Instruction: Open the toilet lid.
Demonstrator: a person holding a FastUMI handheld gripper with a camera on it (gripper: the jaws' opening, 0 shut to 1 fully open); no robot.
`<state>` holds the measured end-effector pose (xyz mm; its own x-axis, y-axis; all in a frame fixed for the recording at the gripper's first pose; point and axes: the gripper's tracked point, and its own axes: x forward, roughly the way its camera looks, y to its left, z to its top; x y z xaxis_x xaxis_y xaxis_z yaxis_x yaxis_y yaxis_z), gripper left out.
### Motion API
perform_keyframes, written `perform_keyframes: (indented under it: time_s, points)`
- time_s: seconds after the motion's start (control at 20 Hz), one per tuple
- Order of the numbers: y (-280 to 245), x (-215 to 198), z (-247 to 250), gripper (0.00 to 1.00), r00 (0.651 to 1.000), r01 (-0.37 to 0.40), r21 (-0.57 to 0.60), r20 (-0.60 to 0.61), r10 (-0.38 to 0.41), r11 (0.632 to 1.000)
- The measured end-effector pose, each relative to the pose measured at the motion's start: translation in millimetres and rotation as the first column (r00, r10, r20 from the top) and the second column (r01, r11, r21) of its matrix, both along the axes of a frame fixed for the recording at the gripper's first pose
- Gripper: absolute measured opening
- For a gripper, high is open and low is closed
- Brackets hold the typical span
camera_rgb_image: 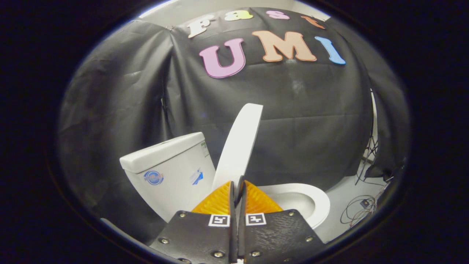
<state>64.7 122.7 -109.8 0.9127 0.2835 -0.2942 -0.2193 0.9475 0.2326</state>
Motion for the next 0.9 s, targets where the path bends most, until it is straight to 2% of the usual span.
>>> perform_keyframes:
  time_s: [0.55, 0.9]
  points:
    - [40, 2, 19, 0.02, 0.995, -0.035, -0.104, 0.085, 0.043, 0.994]
    - [62, 2, 26, 0.02, 0.991, -0.05, -0.114, 0.115, 0.063, 0.992]
